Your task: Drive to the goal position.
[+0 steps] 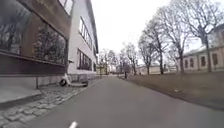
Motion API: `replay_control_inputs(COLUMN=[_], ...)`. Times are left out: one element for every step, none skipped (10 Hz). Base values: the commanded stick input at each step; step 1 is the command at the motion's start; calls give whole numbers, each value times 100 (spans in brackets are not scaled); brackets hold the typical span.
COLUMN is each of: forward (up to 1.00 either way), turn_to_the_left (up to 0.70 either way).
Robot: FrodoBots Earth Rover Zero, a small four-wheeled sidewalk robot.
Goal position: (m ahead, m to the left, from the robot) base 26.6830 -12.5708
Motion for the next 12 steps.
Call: replay_control_inputs(forward=[100, 100, 100, 100, 100, 100, 100, 100, 100, 100, 100, 100], turn_to_the_left=[1, 1, 1, 1, 1, 1, 1, 1, 1, 1, 1, 1])
